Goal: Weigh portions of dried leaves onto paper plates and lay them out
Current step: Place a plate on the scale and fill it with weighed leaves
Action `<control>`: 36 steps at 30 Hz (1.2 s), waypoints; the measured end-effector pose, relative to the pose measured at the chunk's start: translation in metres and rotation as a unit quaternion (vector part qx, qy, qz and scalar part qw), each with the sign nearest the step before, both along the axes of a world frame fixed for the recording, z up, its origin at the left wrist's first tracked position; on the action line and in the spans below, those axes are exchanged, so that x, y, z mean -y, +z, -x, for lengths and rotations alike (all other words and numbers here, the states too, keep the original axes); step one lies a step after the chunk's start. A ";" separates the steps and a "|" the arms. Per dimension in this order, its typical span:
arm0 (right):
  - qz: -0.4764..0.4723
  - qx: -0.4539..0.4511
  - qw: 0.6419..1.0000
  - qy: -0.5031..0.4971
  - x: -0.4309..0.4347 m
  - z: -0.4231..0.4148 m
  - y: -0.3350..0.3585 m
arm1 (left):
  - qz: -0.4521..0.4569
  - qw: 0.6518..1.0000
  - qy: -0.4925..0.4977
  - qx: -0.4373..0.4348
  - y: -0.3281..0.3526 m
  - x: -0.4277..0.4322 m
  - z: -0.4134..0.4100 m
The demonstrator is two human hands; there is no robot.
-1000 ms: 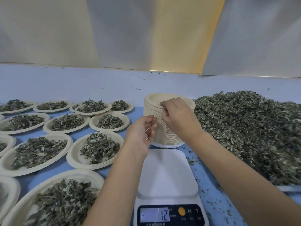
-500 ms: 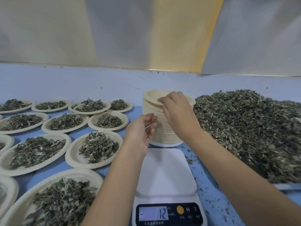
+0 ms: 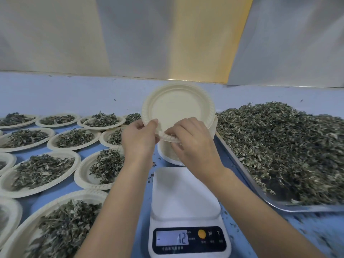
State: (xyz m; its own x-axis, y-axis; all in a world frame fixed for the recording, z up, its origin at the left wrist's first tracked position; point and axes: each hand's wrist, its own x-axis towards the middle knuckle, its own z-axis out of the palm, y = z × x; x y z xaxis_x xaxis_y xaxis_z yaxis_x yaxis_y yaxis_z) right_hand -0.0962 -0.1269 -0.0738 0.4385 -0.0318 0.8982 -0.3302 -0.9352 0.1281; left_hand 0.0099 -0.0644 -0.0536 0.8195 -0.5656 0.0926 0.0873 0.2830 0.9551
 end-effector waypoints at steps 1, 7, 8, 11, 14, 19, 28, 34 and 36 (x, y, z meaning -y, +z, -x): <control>-0.011 -0.014 1.000 -0.012 -0.003 0.002 -0.001 | -0.009 1.000 0.008 0.016 0.000 -0.003 -0.002; -0.313 0.113 0.943 -0.011 -0.016 0.021 0.003 | -0.067 0.995 -0.024 0.067 0.003 -0.024 -0.008; -0.364 0.156 0.918 -0.010 -0.013 0.025 0.005 | -0.078 0.993 -0.042 0.076 0.004 -0.027 -0.009; -0.519 0.240 0.820 0.027 -0.004 0.040 0.009 | -0.118 0.984 -0.093 0.099 0.005 -0.035 -0.011; -0.558 0.235 0.796 0.003 -0.001 0.052 0.004 | -0.155 0.974 -0.117 0.119 0.009 -0.042 -0.014; -0.619 0.204 0.758 -0.005 0.011 0.068 -0.004 | -0.231 0.949 -0.152 0.149 0.010 -0.051 -0.022; -0.623 0.077 0.776 -0.069 0.016 0.072 -0.021 | -0.393 0.884 -0.214 0.136 0.000 -0.051 -0.024; -0.592 0.007 0.797 -0.120 0.015 0.072 -0.029 | -0.418 0.870 -0.225 0.130 -0.006 -0.047 -0.026; -0.592 0.006 0.798 -0.114 0.015 0.072 -0.031 | -0.421 0.869 -0.225 0.127 -0.008 -0.047 -0.028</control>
State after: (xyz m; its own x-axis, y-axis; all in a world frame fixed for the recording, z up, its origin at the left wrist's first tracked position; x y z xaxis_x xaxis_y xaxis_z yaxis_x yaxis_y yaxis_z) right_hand -0.1681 -0.1420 -0.1049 0.2916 -0.9388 0.1834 -0.5044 -0.3138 -0.8044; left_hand 0.0381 -0.0175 -0.0616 0.5103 -0.7792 -0.3638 -0.2359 -0.5337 0.8121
